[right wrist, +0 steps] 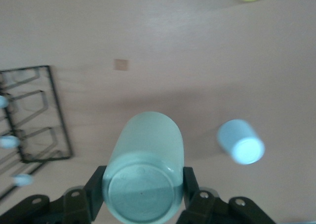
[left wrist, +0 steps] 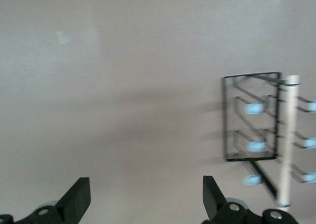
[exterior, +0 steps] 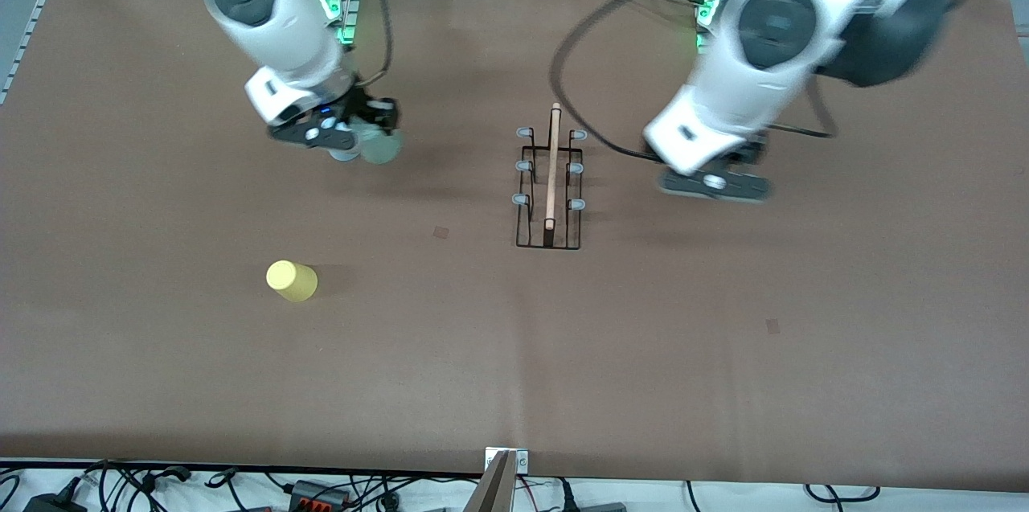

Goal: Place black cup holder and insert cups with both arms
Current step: 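Lower the teal cup onto a rack peg while the left gripper withdraws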

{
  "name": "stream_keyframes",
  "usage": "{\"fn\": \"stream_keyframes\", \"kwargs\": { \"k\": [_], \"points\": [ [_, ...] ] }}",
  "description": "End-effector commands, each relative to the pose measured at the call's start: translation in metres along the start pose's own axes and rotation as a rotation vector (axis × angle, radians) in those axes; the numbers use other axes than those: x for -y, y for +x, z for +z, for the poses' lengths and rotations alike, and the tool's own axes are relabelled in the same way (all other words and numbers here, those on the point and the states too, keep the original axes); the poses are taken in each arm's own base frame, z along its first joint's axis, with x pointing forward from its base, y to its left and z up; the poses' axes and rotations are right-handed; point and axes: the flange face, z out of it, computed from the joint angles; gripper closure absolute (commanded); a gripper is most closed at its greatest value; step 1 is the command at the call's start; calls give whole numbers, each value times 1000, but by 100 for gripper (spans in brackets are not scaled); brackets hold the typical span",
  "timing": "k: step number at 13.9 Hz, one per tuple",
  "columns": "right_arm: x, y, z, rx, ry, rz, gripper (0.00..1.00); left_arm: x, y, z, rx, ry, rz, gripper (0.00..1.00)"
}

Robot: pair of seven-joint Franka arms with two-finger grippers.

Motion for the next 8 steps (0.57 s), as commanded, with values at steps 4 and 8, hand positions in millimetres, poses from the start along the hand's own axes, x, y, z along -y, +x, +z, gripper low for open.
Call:
{"fn": "stream_keyframes", "kwargs": {
  "k": [4,8],
  "points": [
    [117,-46,23,-39,123,186,98,157,-1,-31,-21,-45,-65,0],
    [151,-88,61,-90,74,199,98,194,-2,-44,-58,-76,-57,0]
  ]
}}
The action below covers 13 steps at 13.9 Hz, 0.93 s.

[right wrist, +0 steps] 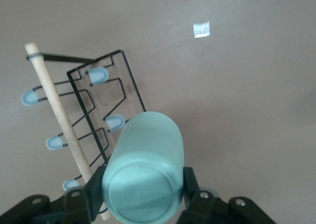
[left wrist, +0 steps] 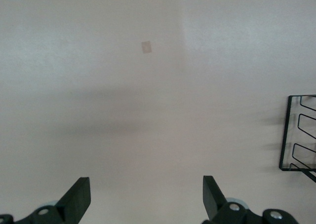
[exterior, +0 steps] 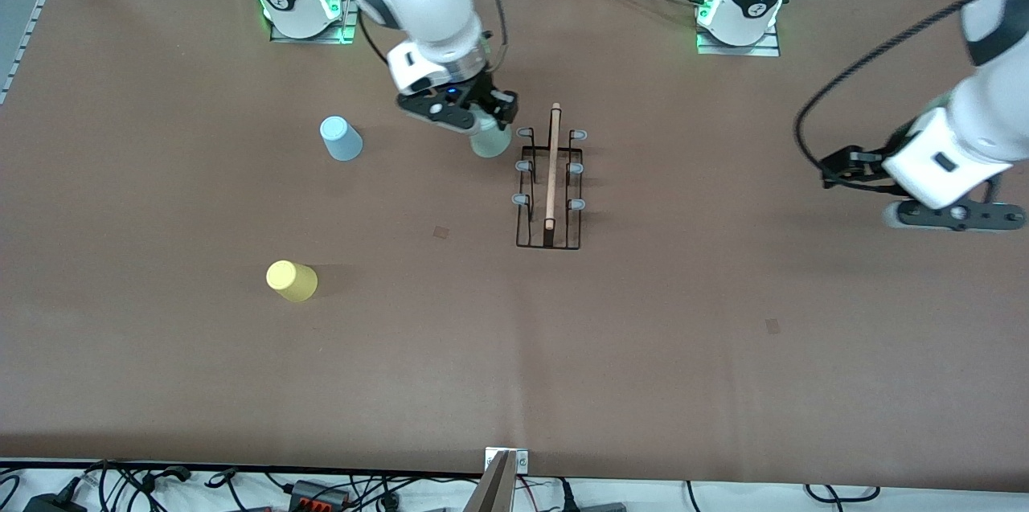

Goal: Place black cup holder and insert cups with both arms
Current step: 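Lower the teal cup onto a rack peg while the left gripper withdraws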

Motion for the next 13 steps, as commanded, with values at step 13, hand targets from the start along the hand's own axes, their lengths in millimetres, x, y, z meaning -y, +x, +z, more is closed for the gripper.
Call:
{"fn": "stream_keyframes", "kwargs": {
  "k": [13],
  "points": [
    [28,-39,50,-39,5,-16,95,25,-82,-11,-64,-94,-34,0]
  ]
}}
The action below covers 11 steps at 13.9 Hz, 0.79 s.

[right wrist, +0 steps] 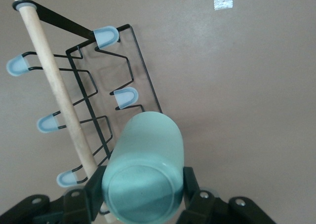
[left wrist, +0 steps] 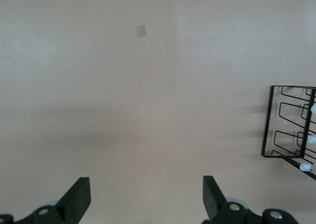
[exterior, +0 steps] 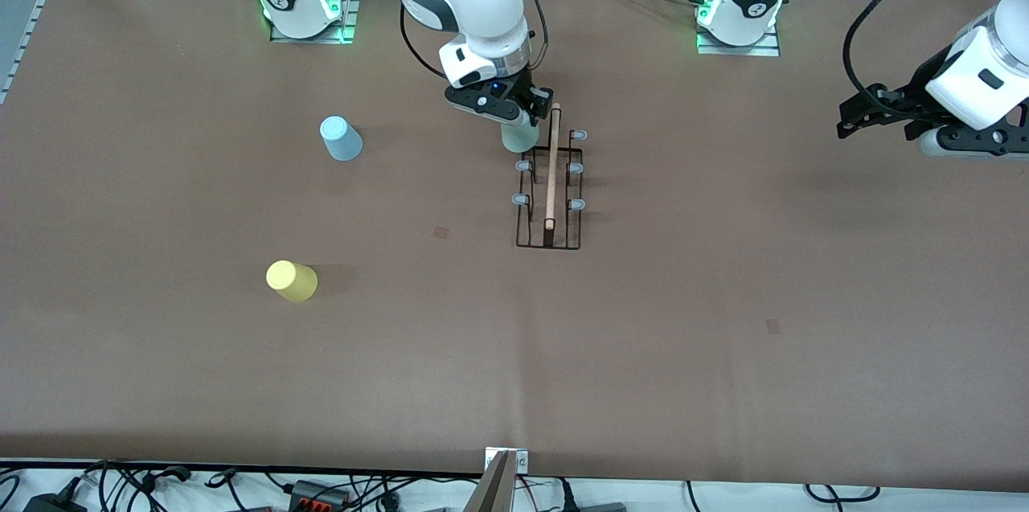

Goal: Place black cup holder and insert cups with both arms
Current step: 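Lower the teal cup onto a rack peg while the left gripper withdraws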

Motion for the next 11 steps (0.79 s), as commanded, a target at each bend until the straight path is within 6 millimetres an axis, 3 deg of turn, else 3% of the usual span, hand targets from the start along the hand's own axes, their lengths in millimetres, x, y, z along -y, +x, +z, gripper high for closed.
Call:
{"fn": "stream_keyframes", "kwargs": {
  "k": [1,3,5,6,7,8,11],
  "points": [
    [7,-1,6,-12,11,5,93,6,-4,-3,-20,-15,23,0],
    [10,-3,17,-2,16,4,92,11,-1,1,-8,-18,29,0],
    [12,-5,24,-1,19,-3,82,12,-2,1,-6,-18,73,0],
    [12,-3,27,0,22,-2,40,11,-2,2,-1,-18,80,0],
    [11,-2,30,2,17,-8,8,11,-2,2,2,-19,80,0],
    [11,0,31,2,16,-11,0,11,-4,3,17,-20,80,0],
    [5,19,23,-7,19,-14,0,10,-3,9,46,-24,84,0]
  ]
}}
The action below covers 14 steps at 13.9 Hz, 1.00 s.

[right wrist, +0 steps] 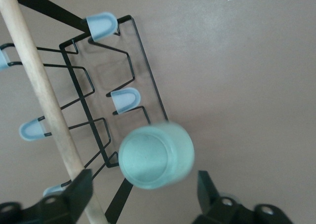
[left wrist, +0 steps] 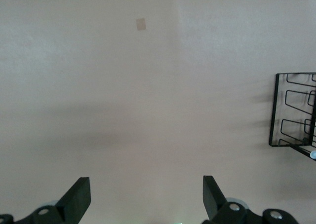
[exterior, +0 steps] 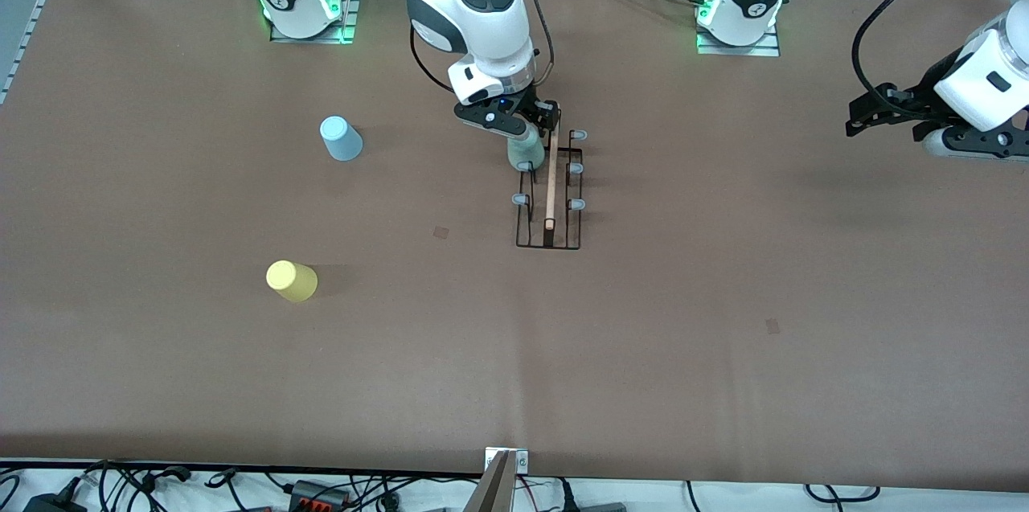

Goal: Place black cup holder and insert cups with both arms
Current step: 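Lower the teal cup onto a rack peg while the left gripper withdraws, then move the right gripper to the yellow cup and grasp it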

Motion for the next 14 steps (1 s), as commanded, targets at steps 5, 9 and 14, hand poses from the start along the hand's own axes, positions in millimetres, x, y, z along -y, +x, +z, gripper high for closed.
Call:
{"fn": "stream_keyframes", "kwargs": {
  "k": [5,9,14],
  "points": [
    [-73,121,-72,-33,-143,-137,0,0,-1,2,18,-23,29,0],
    [-173,233,-85,26,-205,-315,0,1,-4,6,43,-20,30,0],
    [-281,347,-48,17,-130,-414,0,2,-6,11,69,-23,27,0]
  ]
}}
